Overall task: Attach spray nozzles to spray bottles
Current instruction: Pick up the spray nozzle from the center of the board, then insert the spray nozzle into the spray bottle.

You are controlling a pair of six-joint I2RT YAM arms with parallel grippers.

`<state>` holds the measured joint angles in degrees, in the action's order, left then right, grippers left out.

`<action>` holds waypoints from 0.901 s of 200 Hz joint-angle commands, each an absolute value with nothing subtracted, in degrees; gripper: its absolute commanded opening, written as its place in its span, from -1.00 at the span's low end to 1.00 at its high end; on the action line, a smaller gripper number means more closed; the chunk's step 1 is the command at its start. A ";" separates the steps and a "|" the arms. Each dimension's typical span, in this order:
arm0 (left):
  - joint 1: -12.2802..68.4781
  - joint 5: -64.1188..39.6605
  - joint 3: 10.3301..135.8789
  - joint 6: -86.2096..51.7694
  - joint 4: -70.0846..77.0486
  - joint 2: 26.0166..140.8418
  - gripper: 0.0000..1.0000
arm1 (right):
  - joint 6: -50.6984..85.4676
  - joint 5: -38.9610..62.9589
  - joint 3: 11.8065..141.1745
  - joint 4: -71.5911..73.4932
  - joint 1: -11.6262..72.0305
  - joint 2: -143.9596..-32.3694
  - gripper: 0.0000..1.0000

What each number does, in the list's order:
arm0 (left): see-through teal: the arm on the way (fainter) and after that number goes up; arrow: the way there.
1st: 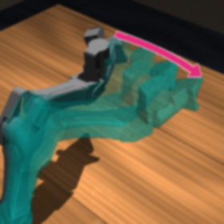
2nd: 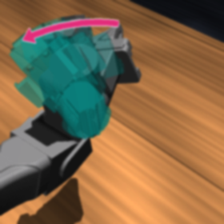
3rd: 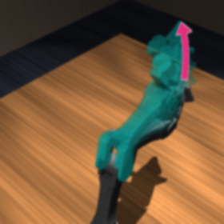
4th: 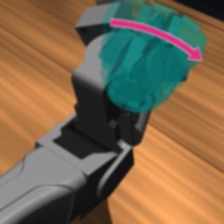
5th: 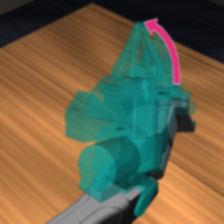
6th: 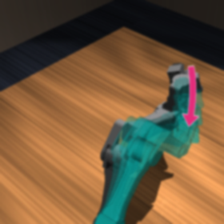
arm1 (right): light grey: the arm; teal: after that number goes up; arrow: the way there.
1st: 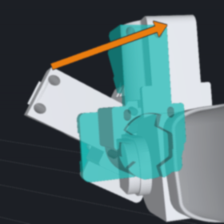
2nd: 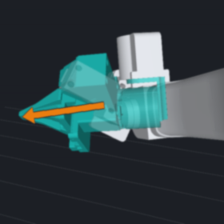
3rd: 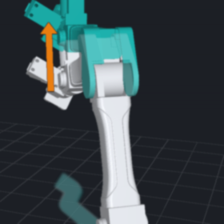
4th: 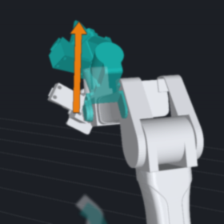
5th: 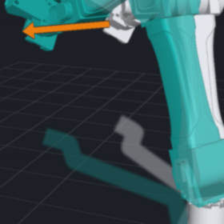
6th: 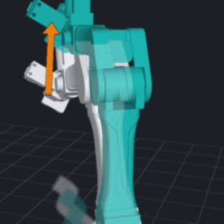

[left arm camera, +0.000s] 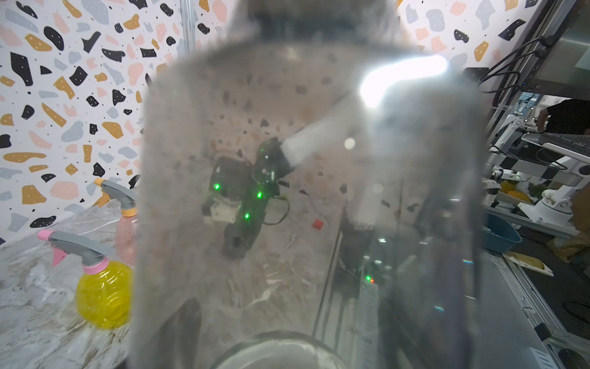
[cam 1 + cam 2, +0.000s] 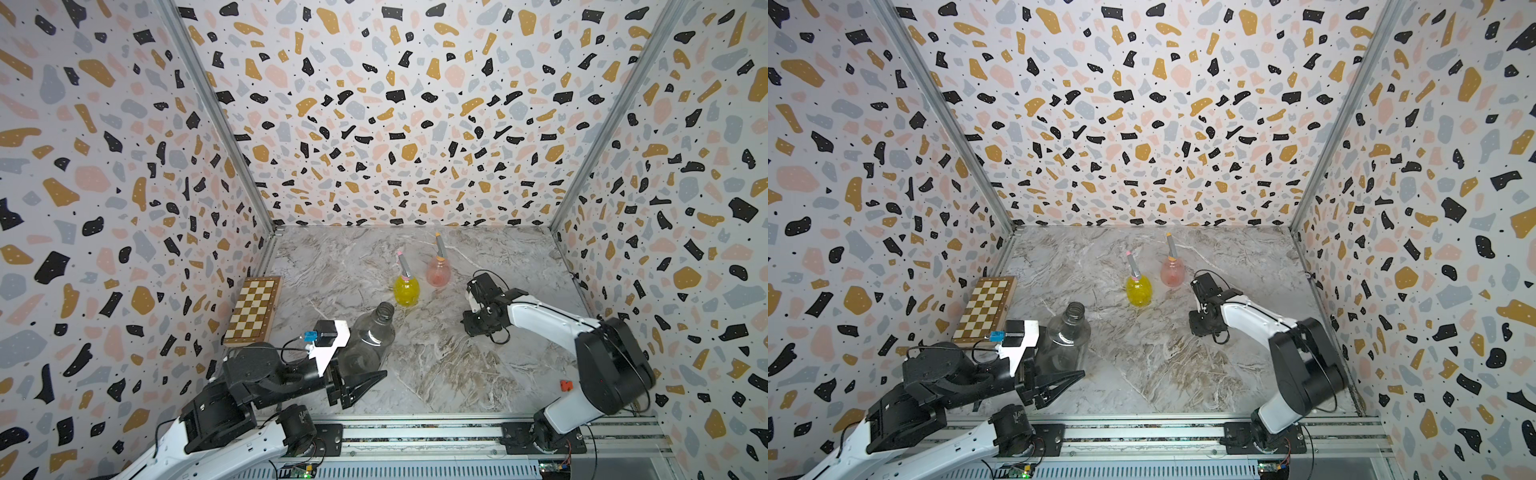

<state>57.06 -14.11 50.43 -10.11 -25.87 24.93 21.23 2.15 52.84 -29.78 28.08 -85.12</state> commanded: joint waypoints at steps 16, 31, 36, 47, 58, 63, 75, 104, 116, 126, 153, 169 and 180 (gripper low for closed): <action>56.86 -12.80 51.68 -11.07 -21.10 26.79 -1.00 | 24.26 3.47 52.41 -25.96 30.69 -64.49 -0.65; 56.87 -13.15 50.30 -11.81 -18.84 27.44 -1.00 | 24.19 2.69 55.48 -24.20 33.18 -58.48 -0.65; 56.87 -13.28 49.77 -11.99 -17.91 27.56 -1.00 | 24.01 2.64 56.96 -23.53 33.91 -57.08 -0.65; 56.87 -13.65 48.44 -12.45 -15.62 28.01 -1.00 | 23.48 3.04 60.32 -21.97 35.56 -54.78 -0.66; 56.87 -14.13 47.31 -12.55 -13.47 28.44 -1.00 | 23.03 4.83 63.38 -19.58 36.93 -53.32 -0.66; 56.87 -14.50 46.76 -12.44 -12.50 28.67 -1.00 | 23.02 5.63 64.65 -18.51 37.49 -52.85 -0.66; 56.88 -15.73 45.58 -12.35 -10.82 29.35 -1.00 | 23.26 8.34 67.00 -14.39 38.59 -51.92 -0.66; 56.87 -19.33 43.66 -11.74 -6.40 30.49 -1.00 | 24.94 15.52 72.04 -3.47 40.74 -51.73 -0.66; 56.94 -20.52 43.04 -11.95 -5.66 30.58 -1.00 | 25.30 17.18 73.22 1.46 41.77 -51.49 -0.66; 56.91 -21.68 42.54 -12.26 -5.06 30.59 -1.00 | 25.63 18.72 74.18 5.16 42.54 -51.47 -0.66; 56.87 -24.12 42.21 -12.48 -5.00 31.31 -1.00 | 27.71 23.76 75.43 13.57 44.38 -52.36 -0.66; 56.87 -24.61 42.23 -12.48 -5.49 31.86 -1.00 | 29.00 25.88 75.33 17.51 45.79 -53.22 -0.67; 56.86 -24.41 42.17 -12.70 -5.45 32.05 -1.00 | 29.36 26.79 75.21 19.63 47.05 -53.74 -0.67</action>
<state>57.06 -22.28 42.35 -11.88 -9.63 31.57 26.98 21.71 73.87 9.85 44.99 -52.69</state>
